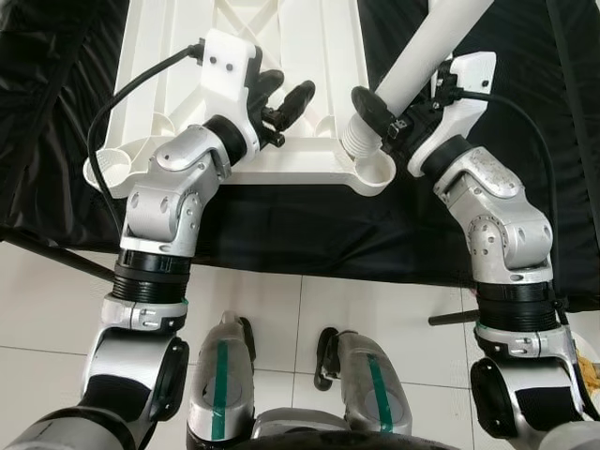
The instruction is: Building children table
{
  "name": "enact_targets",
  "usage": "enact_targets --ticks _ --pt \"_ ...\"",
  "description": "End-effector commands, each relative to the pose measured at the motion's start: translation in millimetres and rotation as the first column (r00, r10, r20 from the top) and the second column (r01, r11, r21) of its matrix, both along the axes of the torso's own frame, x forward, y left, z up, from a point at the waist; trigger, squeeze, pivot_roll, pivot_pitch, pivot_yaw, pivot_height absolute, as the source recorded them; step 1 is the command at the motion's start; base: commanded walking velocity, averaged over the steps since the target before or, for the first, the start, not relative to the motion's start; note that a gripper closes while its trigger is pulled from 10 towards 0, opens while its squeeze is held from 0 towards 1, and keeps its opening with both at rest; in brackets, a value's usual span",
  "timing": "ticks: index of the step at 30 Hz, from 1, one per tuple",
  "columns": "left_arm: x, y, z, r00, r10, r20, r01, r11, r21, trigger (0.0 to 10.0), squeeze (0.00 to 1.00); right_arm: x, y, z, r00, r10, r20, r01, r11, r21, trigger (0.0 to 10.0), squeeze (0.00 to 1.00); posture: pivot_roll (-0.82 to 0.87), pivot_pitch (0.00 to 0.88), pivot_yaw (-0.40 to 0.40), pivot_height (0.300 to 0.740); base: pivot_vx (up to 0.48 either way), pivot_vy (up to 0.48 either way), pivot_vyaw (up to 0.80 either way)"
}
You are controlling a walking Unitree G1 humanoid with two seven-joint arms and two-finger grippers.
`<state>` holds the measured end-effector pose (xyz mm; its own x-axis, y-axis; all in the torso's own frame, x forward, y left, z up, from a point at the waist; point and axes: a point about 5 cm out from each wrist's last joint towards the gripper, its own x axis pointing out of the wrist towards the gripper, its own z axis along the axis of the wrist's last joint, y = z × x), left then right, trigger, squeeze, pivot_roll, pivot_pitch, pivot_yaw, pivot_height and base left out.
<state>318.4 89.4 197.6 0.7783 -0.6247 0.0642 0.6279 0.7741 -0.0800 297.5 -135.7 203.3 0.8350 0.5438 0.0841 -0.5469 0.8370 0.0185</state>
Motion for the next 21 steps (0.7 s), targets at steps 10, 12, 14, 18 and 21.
enact_targets --ticks 10,12,14,18,21 --pt "-6.7 -9.6 2.1 0.999 -0.029 0.036 0.029 1.0 0.009 10.0 0.0 -10.2 -8.5 -19.9 0.991 -0.036 -0.126 0.029 0.998 -0.058 10.0 0.0 0.05 0.052 -0.028 0.74 0.0 0.0 0.0" --pt "-10.1 -12.4 0.1 0.998 -0.058 0.04 0.056 0.998 0.035 10.0 0.0 -8.7 -9.0 -22.3 0.988 -0.054 -0.142 0.044 0.997 -0.067 10.0 0.0 0.05 0.051 -0.029 0.74 0.0 0.0 0.0" --pt "-14.4 -15.5 -2.3 0.995 -0.088 0.048 0.084 0.994 0.065 10.0 0.0 -7.3 -8.2 -23.4 0.986 -0.062 -0.152 0.051 0.996 -0.07 10.0 0.0 0.06 0.053 -0.031 0.74 0.0 0.0 0.0" --pt "-24.9 -21.7 -8.3 0.986 -0.158 0.054 0.15 0.98 0.13 10.0 0.0 -4.8 -5.5 -23.5 0.984 -0.067 -0.163 0.056 0.996 -0.069 10.0 0.0 0.06 0.056 -0.036 0.74 0.0 0.0 0.0" --pt "-36.5 -25.0 -14.3 0.972 -0.229 0.047 0.218 0.962 0.166 10.0 0.0 -3.9 -5.3 -23.4 0.983 -0.071 -0.17 0.059 0.995 -0.075 10.0 0.0 0.07 0.063 -0.043 0.74 0.0 0.0 0.0"
